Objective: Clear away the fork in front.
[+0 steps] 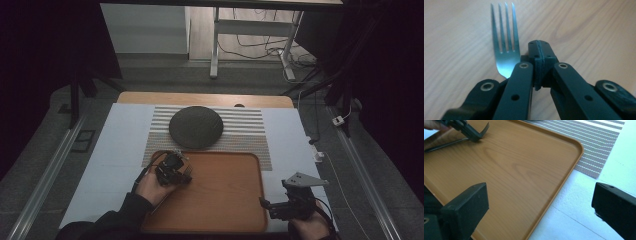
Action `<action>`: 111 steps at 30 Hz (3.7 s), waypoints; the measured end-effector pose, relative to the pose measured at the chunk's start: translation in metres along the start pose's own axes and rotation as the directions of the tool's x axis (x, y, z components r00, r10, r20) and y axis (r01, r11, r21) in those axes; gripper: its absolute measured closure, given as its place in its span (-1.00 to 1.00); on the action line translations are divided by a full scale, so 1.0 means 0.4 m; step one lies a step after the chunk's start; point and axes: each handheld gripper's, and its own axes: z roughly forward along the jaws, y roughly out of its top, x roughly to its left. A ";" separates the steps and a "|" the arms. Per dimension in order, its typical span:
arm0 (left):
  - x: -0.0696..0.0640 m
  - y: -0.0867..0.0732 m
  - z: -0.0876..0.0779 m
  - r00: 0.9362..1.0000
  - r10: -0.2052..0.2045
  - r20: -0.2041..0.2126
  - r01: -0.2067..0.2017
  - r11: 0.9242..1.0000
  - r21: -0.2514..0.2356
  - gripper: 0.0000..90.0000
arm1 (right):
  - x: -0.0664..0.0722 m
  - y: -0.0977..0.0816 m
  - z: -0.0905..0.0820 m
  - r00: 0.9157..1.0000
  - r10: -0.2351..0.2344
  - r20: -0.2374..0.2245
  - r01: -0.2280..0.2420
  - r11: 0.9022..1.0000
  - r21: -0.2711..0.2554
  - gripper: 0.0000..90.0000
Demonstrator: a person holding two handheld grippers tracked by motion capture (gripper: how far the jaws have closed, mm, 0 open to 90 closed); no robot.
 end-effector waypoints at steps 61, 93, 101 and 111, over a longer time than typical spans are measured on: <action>0.126 -0.085 -0.154 0.994 -0.073 -0.087 0.053 0.976 -0.211 -0.36 | 0.000 0.001 0.001 1.000 -0.003 -0.024 0.003 1.000 0.000 -0.98; 0.045 -0.268 -0.314 0.995 -0.093 -0.034 0.074 0.927 -0.368 -0.97 | 0.000 0.001 0.001 1.000 -0.002 -0.029 0.002 1.000 0.001 -0.98; 0.046 -0.338 -0.348 0.991 -0.131 -0.028 0.109 0.909 -0.403 -0.99 | -0.001 0.001 0.001 1.000 -0.001 -0.029 0.001 1.000 0.002 -0.98; 0.040 -0.405 -0.375 0.987 -0.156 -0.041 0.123 0.894 -0.430 -1.00 | -0.001 0.001 0.000 1.000 0.002 -0.026 -0.002 1.000 0.003 -0.98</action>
